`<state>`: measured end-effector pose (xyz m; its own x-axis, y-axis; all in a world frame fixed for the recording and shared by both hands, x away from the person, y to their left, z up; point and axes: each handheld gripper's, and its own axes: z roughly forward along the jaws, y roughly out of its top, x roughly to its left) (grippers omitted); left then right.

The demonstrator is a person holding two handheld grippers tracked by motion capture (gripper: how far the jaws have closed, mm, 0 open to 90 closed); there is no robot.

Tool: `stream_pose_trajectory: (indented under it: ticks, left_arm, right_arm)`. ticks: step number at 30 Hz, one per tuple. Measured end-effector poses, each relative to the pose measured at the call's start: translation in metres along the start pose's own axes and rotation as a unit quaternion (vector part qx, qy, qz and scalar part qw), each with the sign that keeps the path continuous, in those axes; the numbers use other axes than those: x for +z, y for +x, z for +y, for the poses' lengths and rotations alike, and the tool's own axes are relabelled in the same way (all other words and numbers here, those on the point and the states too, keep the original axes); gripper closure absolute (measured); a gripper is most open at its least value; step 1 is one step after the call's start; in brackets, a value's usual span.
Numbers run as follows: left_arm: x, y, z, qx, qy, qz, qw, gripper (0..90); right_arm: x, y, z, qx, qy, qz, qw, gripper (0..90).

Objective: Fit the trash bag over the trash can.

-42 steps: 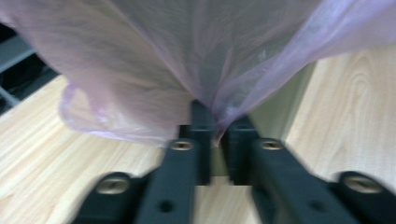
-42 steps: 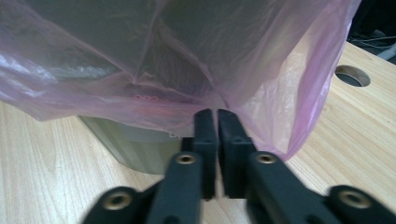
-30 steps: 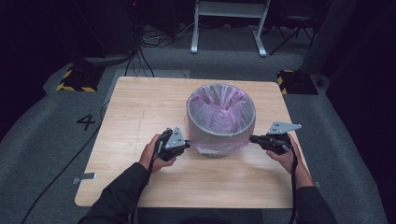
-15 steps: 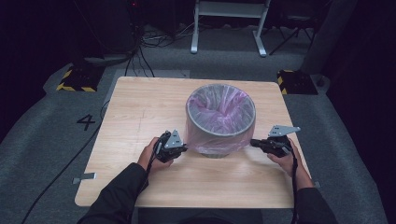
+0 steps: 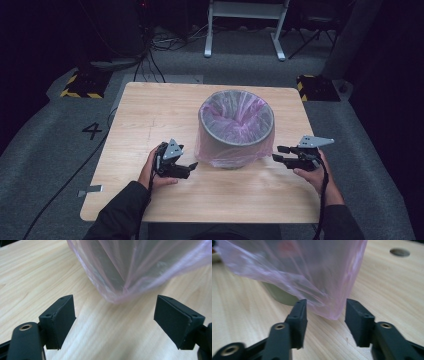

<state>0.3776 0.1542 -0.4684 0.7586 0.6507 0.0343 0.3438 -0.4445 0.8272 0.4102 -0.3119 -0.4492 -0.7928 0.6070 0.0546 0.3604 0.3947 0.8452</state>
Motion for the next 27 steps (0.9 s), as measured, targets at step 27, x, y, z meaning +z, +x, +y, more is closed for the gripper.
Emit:
stream_pose_trajectory:
  ticks: [27]
  left_arm:
    - [-0.018, 0.013, -0.051, -0.005, 0.107, -0.002, 0.9943, 16.3]
  right_arm:
    - [-0.057, 0.031, 0.037, -0.014, -0.082, -0.078, 0.9934, 25.0]
